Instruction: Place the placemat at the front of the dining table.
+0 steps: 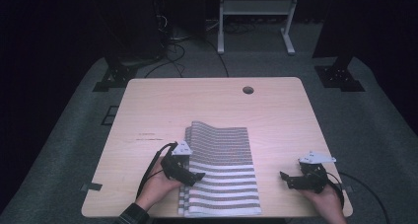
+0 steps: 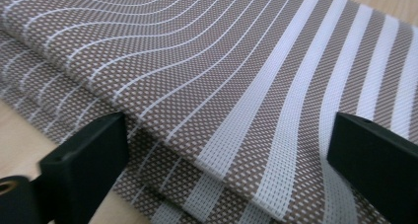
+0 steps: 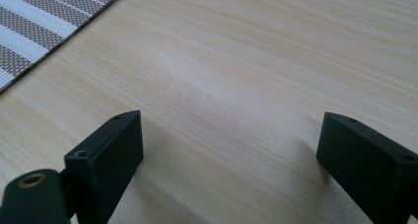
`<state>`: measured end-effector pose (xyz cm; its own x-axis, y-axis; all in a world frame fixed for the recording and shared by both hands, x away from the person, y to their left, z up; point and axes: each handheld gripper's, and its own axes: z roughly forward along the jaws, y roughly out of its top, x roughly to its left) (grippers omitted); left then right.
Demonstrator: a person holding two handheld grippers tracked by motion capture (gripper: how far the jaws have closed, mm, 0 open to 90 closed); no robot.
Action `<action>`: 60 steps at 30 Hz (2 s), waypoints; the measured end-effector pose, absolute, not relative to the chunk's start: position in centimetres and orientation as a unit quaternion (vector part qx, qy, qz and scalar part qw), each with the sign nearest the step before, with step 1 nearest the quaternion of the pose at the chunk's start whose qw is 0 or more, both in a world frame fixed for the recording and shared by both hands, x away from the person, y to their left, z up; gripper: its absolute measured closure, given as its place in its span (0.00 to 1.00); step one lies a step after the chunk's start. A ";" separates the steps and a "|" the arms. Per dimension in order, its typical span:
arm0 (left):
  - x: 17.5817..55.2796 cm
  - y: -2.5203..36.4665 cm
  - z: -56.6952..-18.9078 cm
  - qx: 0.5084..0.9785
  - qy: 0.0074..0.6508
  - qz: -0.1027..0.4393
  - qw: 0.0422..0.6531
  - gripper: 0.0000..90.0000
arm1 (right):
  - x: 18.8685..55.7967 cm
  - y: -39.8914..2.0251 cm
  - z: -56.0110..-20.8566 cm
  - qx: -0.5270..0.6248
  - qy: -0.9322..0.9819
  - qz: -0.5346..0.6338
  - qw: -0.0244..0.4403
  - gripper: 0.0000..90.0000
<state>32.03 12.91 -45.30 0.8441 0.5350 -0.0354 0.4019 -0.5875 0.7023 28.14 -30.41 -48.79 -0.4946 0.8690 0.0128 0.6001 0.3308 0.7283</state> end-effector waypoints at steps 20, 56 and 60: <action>31.5 12.7 -43.8 0.896 0.252 0.078 0.357 0.93 | 28.1 -30.4 -48.8 0.463 0.792 0.346 0.194 0.10; 34.6 13.2 -40.7 0.866 0.268 0.090 0.412 0.97 | 28.1 -30.4 -48.8 0.463 0.792 0.346 0.194 0.10; 35.3 13.0 -40.5 0.864 0.269 0.092 0.415 0.97 | 28.1 -30.4 -48.8 0.463 0.792 0.346 0.194 0.10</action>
<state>35.26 13.00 -40.53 0.8385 0.5411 -0.0648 0.3887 -0.5105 0.7670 28.15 -30.41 -48.80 -0.4948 0.8689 0.0128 0.5997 0.3308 0.7287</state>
